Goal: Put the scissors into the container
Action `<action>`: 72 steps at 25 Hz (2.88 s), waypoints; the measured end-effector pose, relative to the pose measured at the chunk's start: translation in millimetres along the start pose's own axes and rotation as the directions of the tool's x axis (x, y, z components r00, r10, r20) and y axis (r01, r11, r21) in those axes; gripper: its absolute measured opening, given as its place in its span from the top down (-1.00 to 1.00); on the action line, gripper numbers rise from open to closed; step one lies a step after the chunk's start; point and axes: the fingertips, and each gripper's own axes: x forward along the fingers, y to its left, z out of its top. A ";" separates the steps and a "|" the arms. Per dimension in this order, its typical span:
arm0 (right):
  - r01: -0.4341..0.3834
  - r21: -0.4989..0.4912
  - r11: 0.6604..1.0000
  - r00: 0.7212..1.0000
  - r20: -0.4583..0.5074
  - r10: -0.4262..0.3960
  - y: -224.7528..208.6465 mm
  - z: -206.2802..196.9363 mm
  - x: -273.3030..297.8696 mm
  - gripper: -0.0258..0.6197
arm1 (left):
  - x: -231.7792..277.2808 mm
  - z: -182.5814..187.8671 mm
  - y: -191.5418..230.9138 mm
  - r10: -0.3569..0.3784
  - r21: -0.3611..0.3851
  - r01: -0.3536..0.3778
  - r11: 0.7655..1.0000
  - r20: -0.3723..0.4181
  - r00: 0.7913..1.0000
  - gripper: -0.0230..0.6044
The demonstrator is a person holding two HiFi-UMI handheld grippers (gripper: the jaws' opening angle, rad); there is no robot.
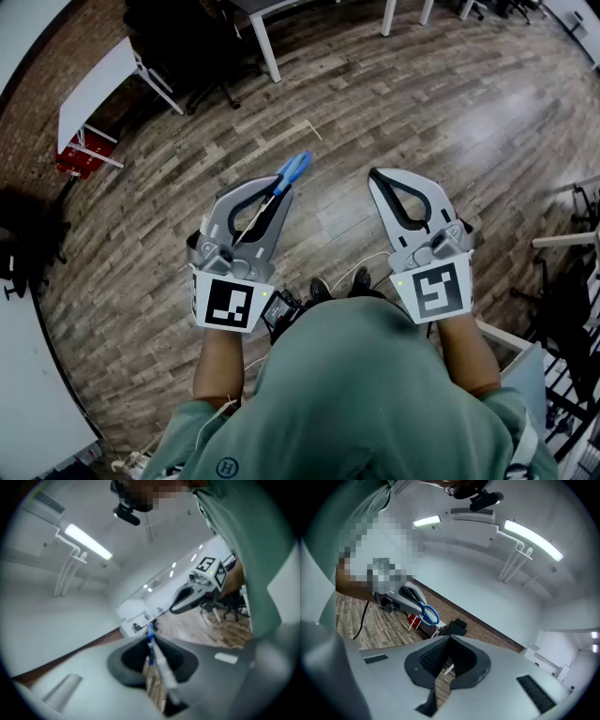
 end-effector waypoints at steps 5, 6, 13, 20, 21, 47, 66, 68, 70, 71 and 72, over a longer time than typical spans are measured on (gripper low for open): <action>0.001 -0.003 1.000 1.000 0.002 -0.001 -0.9 1.9 0.3 0.90 | -0.2 0.4 1.2 -0.002 0.001 0.002 1.000 -0.001 1.000 0.81; 0.002 -0.004 1.000 1.000 0.001 -0.002 -1.2 1.9 -0.5 0.90 | -0.2 0.9 0.8 -0.002 0.001 0.002 1.000 -0.001 1.000 0.81; 0.002 0.006 1.000 1.000 0.008 -0.002 -1.4 -1.6 -6.1 0.90 | 1.6 2.4 -4.6 -0.005 -0.001 0.005 1.000 -0.001 1.000 0.81; 0.014 0.028 1.000 1.000 0.020 -0.015 -2.1 1.2 -9.6 0.90 | -1.8 2.2 -4.1 -0.004 -0.004 0.004 1.000 0.002 1.000 0.81; 0.016 0.027 0.999 1.000 0.018 -0.017 -1.7 1.5 -9.6 0.90 | -2.5 1.5 -3.7 -0.004 -0.006 0.004 1.000 0.003 1.000 0.81; 0.083 0.004 0.997 0.995 -0.053 -0.082 -11.1 1.0 8.5 0.90 | 6.7 -25.2 15.8 -0.043 -0.041 0.046 0.998 0.065 0.997 0.81; 0.026 0.109 0.994 1.000 0.015 -0.027 -165.5 -117.4 46.4 0.90 | 193.5 -12.3 30.8 -0.038 -0.033 0.037 0.999 -0.046 0.998 0.81; 0.022 0.109 0.994 0.999 0.026 -0.025 -182.8 -127.6 49.1 0.90 | 212.1 -10.0 33.3 -0.033 -0.027 0.031 0.999 -0.059 0.998 0.81; 0.026 0.108 0.994 0.999 0.032 -0.030 -198.1 -136.5 50.8 0.90 | 227.0 -7.2 34.8 -0.031 -0.021 0.030 0.999 -0.065 0.997 0.81; 0.031 0.109 0.994 0.999 0.032 -0.035 -205.2 -140.5 51.1 0.90 | 233.7 -5.8 34.6 -0.036 -0.017 0.034 0.999 -0.069 0.997 0.81; 0.038 0.113 0.993 0.999 0.034 -0.042 -211.6 -144.1 51.2 0.90 | 240.2 -4.5 34.3 -0.042 -0.011 0.041 0.999 -0.072 0.997 0.81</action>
